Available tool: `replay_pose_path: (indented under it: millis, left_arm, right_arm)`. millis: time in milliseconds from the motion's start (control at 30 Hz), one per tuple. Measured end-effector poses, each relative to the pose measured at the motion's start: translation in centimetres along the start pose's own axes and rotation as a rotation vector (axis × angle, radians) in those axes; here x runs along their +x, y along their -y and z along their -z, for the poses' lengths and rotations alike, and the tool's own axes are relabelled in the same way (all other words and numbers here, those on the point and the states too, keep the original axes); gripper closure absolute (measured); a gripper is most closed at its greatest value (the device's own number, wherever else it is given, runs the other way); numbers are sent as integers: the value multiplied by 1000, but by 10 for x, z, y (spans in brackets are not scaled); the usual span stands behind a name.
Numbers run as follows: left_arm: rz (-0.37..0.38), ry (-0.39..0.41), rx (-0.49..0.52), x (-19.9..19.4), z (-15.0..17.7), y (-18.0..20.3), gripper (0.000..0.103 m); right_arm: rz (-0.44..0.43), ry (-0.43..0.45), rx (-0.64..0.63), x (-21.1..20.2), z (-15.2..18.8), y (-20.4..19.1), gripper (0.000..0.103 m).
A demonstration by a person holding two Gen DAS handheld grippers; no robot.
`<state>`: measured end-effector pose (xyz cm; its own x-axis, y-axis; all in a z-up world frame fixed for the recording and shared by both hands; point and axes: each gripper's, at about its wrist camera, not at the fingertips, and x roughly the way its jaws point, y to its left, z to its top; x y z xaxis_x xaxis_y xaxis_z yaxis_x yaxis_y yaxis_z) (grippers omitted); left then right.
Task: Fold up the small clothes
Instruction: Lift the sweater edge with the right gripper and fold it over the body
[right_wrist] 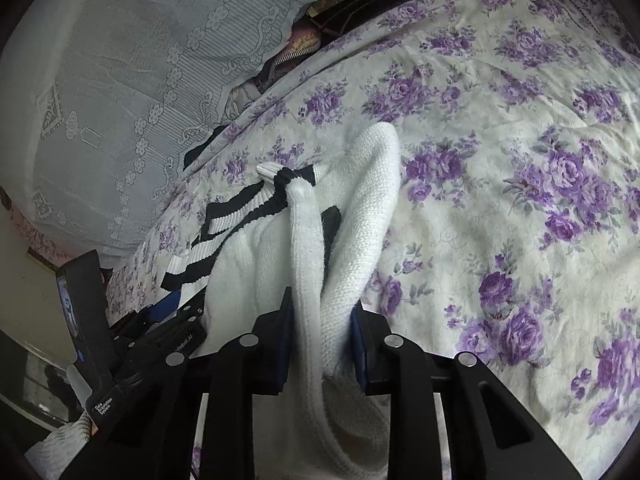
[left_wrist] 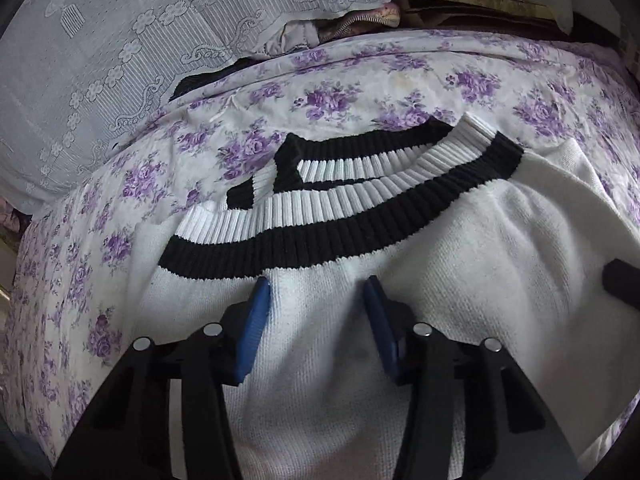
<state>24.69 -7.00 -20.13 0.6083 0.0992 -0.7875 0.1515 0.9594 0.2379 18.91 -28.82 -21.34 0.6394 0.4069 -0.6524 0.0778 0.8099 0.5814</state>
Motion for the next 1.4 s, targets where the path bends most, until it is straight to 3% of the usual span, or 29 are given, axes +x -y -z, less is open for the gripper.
replay_pose_path:
  millis: [333, 467, 667, 767, 833, 900, 1067, 1400]
  left_arm:
    - [241, -117, -252, 1, -15, -50, 55]
    - [336, -126, -237, -4, -27, -51, 51]
    - [412, -101, -222, -24, -36, -47, 46]
    - [496, -105, -266, -27, -42, -50, 45]
    - [565, -131, -278, -24, -47, -50, 36]
    - [622, -169, -286, -18, -50, -49, 36]
    - [611, -194, -280, -12, -46, -52, 36]
    - [583, -87, -296, -39, -45, -87, 37]
  right_arm:
    - [21, 21, -102, -18, -10, -51, 82]
    - [30, 22, -145, -20, -10, -69, 82]
    - [34, 20, -163, -21, -9, -84, 82]
    - [29, 17, -177, -23, -7, -93, 82]
    - [23, 17, -189, -24, -5, -100, 82]
    - [14, 17, -199, -26, -4, -107, 82]
    - [-4, 11, -245, -29, 1, -129, 82]
    - [-43, 4, -298, -24, 10, -176, 82]
